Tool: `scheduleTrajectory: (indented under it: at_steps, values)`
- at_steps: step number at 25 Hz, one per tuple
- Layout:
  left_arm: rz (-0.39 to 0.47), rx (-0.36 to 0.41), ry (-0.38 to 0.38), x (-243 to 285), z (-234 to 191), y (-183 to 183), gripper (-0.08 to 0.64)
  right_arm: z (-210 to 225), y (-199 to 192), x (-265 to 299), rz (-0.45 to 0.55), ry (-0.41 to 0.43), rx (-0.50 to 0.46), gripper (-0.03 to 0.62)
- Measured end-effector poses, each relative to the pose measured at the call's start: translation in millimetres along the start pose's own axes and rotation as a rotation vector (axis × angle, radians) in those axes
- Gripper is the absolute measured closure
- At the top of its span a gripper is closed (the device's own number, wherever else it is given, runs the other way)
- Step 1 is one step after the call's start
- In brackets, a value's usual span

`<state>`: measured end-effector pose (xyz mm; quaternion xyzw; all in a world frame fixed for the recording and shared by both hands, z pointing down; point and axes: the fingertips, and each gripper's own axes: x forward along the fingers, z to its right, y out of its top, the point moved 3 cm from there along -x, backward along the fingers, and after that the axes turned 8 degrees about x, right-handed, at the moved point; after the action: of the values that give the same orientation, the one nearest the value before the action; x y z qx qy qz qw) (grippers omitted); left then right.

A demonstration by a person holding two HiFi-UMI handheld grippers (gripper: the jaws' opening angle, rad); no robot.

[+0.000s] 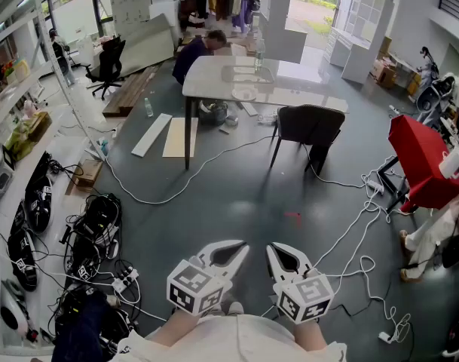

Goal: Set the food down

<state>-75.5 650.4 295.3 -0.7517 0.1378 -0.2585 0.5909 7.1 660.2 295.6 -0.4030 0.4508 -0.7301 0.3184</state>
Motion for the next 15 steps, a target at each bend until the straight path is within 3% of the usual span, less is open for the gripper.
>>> scheduleTrajectory:
  at_steps: [5, 11, 15]
  values:
    - [0.031, -0.060, -0.014, 3.3, 1.1, 3.6, 0.538, -1.0, -0.2, 5.2, 0.005, 0.037, 0.026, 0.591]
    - [0.020, -0.051, -0.005, 6.2, 0.5, -1.1, 0.538, -0.3, 1.4, 6.8, 0.026, 0.076, 0.082, 0.591]
    - [0.027, -0.059, 0.004, 8.5, 2.2, -2.5, 0.538, -1.8, -2.1, 4.8, 0.017, 0.089, 0.053, 0.591]
